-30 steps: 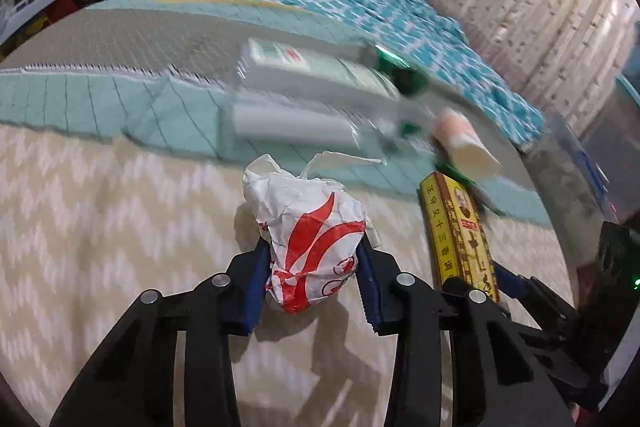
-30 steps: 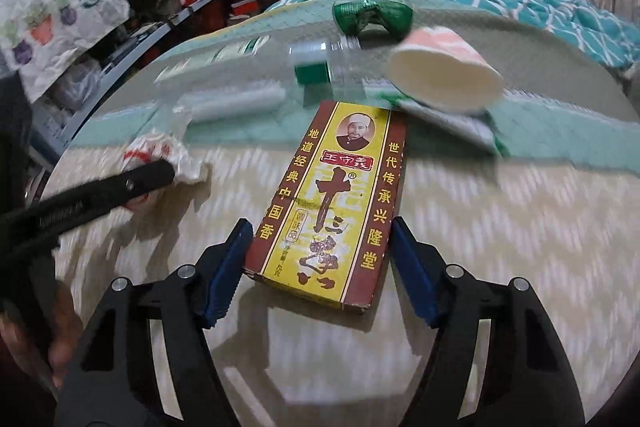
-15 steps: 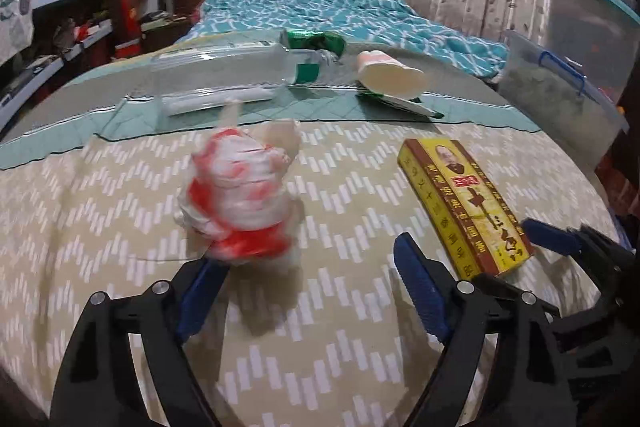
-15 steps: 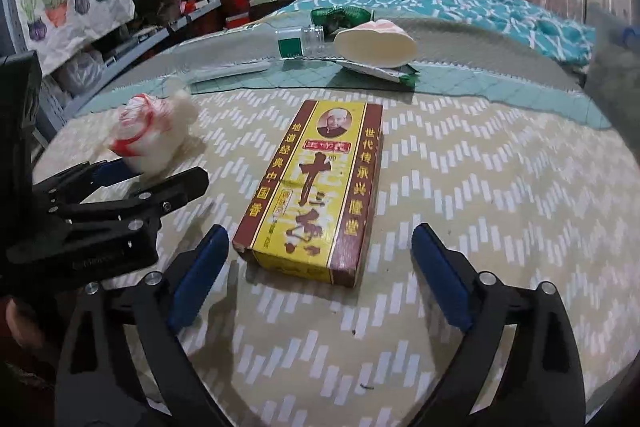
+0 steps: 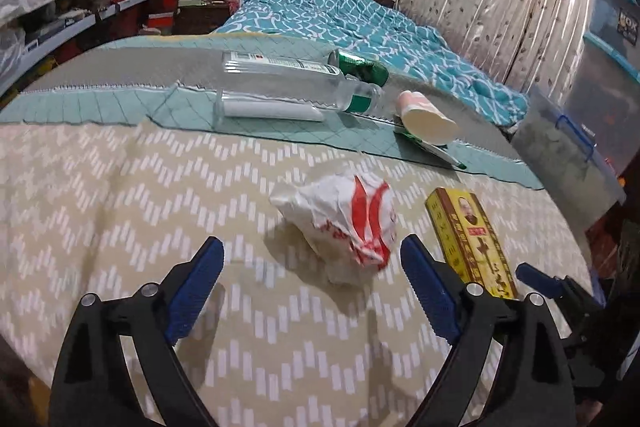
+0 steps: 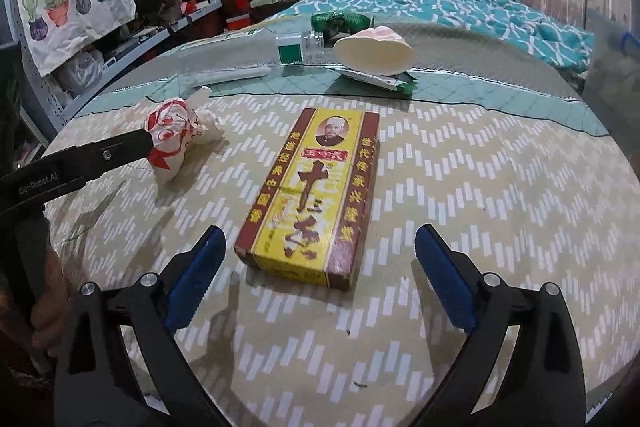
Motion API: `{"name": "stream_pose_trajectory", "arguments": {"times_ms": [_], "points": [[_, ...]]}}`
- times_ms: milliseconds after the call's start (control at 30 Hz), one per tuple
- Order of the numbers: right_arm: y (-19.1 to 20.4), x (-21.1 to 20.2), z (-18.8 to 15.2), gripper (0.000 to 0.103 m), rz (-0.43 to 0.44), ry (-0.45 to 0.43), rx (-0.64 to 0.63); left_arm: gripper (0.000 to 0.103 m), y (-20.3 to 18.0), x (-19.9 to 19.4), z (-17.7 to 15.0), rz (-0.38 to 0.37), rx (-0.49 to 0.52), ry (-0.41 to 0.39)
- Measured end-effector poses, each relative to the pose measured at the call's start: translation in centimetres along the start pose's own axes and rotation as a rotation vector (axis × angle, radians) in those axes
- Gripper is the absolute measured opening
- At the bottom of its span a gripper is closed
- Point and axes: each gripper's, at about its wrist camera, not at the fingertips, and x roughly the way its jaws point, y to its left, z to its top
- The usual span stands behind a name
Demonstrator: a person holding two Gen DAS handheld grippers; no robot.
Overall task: Collect trash
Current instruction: 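Grasp the red-white wrapper with the left tool while the right tool grasps the yellow box, then drop the wrapper and yellow box into the beige bin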
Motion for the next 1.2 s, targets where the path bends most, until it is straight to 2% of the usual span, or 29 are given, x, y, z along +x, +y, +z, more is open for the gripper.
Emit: {"name": "stream_pose_trajectory", "arguments": {"times_ms": [100,200,233,267,300,333,367,433,567,667,900,1033,1200], "points": [[0.6,0.2,0.8,0.095,-0.004,-0.002,-0.034,0.086,-1.0,0.9,0.6,0.021,0.049,0.016],[0.8,1.1,1.0,0.094,-0.015,0.034,-0.054,0.084,-2.2,2.4,1.2,0.03,0.086,0.051],[0.7,1.5,0.9,0.088,-0.006,0.049,-0.05,0.076,-2.4,2.9,1.3,0.027,0.094,0.066],[0.5,1.7,0.7,0.078,0.007,0.067,-0.045,0.057,-2.6,3.4,1.2,0.023,0.1,0.087],[0.2,1.5,0.6,0.068,0.012,0.059,-0.042,0.045,-2.8,4.2,1.1,0.014,0.107,0.126],[-0.1,1.2,0.5,0.068,0.007,0.048,-0.031,0.03,-3.2,4.4,1.0,0.03,0.119,0.12],[-0.4,0.9,0.4,0.068,0.007,0.036,-0.019,0.024,-3.6,4.4,1.0,0.023,0.13,0.115],[-1.7,0.1,0.1,0.067,-0.015,0.002,0.013,0.023,-4.4,4.5,1.1,-0.085,0.118,0.153],[-5.0,-1.6,-0.5,0.067,-0.062,-0.044,0.087,0.022,-7.4,4.7,1.1,-0.175,0.154,0.165],[-7.8,-3.2,-1.2,0.067,-0.106,-0.076,0.139,0.022,-10.9,5.7,1.2,-0.256,0.19,0.21],[-16.2,-7.2,-2.9,0.067,-0.245,-0.144,0.273,0.022,-22.9,8.1,0.3,-0.404,0.383,0.289],[-22.7,-9.5,-4.3,0.066,-0.324,-0.174,0.386,0.022,-30.3,10.3,-0.4,-0.473,0.484,0.341],[-29.7,-11.9,-5.3,0.066,-0.375,-0.201,0.493,0.023,-38.9,13.1,-1.0,-0.539,0.572,0.392]]}}
